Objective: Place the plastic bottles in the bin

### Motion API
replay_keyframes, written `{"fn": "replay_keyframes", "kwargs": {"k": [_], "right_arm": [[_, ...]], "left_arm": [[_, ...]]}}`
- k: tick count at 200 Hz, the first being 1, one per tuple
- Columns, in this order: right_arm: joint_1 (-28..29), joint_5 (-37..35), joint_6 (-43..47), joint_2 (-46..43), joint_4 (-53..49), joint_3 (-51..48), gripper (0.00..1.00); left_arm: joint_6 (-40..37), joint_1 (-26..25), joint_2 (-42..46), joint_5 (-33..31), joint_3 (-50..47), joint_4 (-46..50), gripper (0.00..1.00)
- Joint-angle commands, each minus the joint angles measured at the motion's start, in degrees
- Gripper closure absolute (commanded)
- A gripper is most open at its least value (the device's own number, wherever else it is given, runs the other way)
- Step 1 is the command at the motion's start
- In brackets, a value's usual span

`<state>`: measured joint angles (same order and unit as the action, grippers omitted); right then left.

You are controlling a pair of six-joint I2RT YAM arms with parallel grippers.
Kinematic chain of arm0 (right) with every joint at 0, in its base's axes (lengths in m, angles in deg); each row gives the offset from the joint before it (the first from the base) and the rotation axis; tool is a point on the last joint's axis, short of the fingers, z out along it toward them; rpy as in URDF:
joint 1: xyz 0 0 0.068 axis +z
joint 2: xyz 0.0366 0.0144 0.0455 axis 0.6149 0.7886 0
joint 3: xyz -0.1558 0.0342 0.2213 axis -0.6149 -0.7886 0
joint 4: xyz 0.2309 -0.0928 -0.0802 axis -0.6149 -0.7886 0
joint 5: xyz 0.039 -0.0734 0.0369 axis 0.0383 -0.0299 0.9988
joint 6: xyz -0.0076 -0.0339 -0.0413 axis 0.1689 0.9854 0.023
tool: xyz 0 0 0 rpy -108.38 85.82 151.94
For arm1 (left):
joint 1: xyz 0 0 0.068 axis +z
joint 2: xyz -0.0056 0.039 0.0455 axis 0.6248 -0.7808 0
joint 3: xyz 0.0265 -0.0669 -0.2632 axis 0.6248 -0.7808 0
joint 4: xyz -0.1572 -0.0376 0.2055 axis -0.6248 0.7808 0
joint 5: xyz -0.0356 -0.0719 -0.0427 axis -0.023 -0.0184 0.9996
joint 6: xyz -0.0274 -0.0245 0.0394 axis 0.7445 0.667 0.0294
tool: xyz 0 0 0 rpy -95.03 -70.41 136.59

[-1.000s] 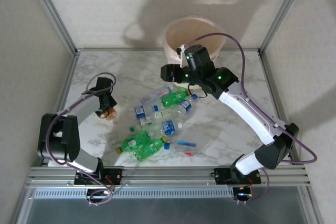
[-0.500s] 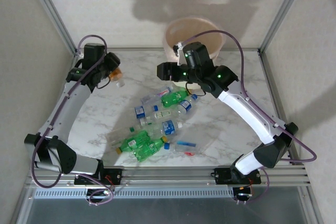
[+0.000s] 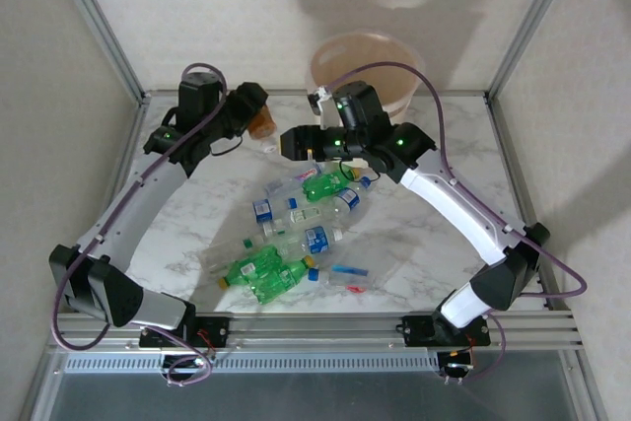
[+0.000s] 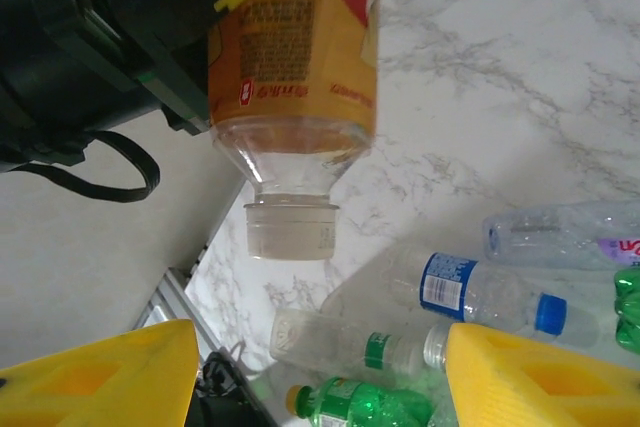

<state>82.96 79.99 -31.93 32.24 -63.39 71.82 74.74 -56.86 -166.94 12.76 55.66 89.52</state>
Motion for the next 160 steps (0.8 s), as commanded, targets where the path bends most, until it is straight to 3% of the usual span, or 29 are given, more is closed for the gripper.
{"fn": "replay_keyframes", "kwargs": {"k": [1,104,160], "right_arm": [[0.69,2.77,-1.61,0.61,2.83,-1.24,0.33],[0.83,2.57,-2.11,3.75,3.7,0.27,0.38],[0.82,1.53,-2.61,3.75,4.37,0.13,0.53]], "left_arm": [[2.71,-1.1,-0.46,3.0,1.74,-3.62,0.44],[4.69,-3.06,-0.64,6.72,0.77,-6.73,0.44],[4.36,-3.42,-0.64,7.02,0.51,-6.38,0.45]]}}
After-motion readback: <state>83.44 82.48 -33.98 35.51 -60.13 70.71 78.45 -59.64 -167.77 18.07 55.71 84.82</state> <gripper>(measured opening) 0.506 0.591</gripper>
